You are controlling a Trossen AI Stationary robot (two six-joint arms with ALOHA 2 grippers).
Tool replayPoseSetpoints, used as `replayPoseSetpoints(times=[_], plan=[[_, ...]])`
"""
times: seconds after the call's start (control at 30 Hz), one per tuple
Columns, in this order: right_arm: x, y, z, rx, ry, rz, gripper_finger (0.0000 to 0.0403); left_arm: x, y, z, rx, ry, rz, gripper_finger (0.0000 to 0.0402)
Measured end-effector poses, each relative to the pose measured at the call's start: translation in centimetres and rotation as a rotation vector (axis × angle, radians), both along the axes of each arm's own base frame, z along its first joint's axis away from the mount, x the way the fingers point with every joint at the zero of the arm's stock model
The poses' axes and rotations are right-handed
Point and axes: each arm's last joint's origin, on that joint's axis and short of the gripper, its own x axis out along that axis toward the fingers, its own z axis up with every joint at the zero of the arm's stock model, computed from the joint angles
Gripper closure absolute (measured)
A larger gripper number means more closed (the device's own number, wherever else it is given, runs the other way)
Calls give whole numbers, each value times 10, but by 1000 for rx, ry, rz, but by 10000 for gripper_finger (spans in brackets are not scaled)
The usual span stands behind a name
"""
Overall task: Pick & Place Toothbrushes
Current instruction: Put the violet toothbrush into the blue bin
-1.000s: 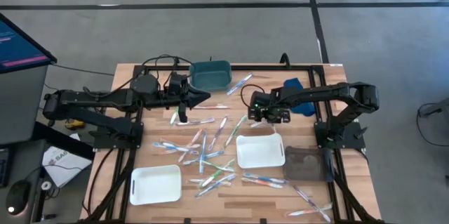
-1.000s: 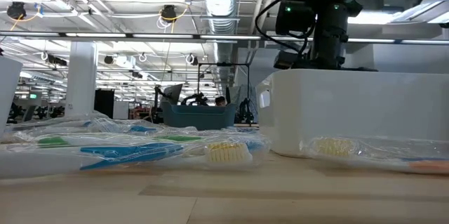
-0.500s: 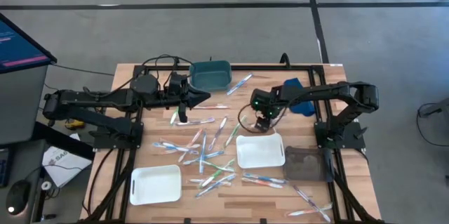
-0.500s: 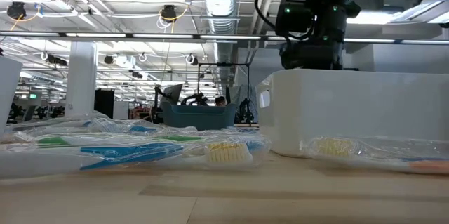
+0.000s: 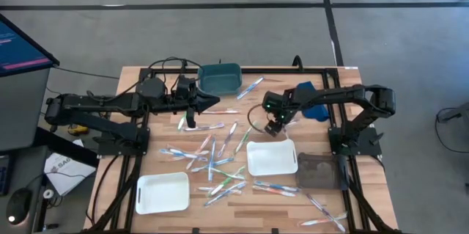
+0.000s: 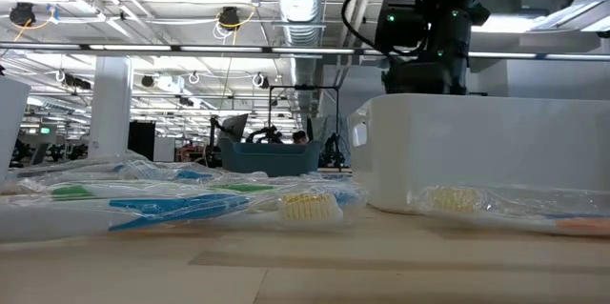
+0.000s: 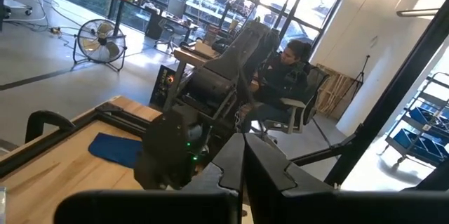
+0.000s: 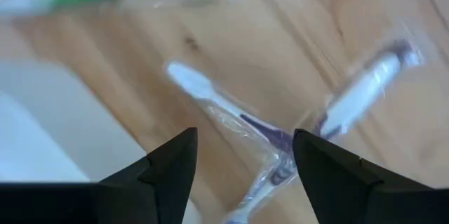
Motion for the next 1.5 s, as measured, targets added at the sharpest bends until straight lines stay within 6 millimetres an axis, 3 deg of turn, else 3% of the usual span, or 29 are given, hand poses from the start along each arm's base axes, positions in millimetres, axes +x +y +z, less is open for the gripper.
replayPoseSetpoints(times=[0.17,0.3,0.7,1.27,1.5], plan=[[3,7,0,-55,-15,251,175,0,0,0,16,2,1,398],[7,10,-7,-64,-4,322,175,0,0,0,15,2,1,398],[18,7,-49,-19,123,308,175,0,0,0,-10,-1,0,398],[17,7,-46,-23,105,294,175,0,0,0,-11,-2,6,398],[17,7,-46,-23,107,294,201,0,0,0,-10,-2,5,398]])
